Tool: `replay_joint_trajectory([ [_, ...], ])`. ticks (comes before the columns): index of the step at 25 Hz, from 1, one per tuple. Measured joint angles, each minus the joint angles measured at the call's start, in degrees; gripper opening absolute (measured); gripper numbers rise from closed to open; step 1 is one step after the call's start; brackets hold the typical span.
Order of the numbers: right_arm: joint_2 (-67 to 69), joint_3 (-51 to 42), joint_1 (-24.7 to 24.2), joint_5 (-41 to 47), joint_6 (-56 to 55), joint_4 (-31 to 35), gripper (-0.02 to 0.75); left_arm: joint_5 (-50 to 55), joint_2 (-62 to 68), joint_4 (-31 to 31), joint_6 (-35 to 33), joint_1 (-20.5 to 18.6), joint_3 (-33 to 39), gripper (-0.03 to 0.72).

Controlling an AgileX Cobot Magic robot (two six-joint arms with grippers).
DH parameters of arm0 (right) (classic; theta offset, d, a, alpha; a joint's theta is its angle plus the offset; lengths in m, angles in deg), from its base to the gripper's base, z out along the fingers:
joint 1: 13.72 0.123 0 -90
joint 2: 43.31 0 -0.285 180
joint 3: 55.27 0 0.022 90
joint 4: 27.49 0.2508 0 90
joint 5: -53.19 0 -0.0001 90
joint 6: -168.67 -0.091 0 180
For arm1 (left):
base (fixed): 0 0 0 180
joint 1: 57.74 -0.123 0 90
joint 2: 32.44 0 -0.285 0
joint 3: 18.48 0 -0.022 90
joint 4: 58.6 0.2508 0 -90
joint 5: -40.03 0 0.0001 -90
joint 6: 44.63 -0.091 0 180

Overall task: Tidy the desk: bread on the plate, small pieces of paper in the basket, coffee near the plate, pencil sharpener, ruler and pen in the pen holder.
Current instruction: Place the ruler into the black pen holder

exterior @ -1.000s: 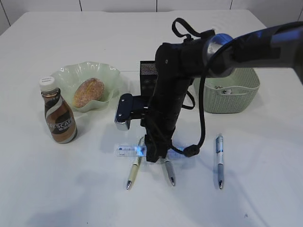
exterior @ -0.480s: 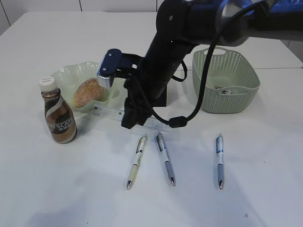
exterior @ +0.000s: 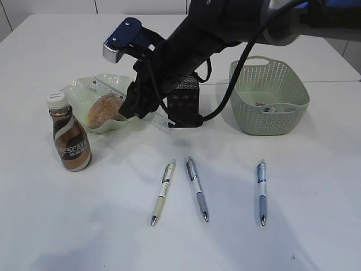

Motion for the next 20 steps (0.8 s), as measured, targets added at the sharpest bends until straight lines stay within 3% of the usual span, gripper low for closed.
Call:
replay_joint_trajectory([
  [8, 0.0, 2.3, -4.6, -3.7, 0.1, 9.0, 0.283, -0.1, 0.0, 0.0, 0.0, 0.0, 0.0, 0.328],
  [20, 0.0, 2.6, -7.9, -23.8, 0.1, 17.7, 0.283, -0.2, 0.0, 0.0, 0.0, 0.0, 0.0, 0.328],
])
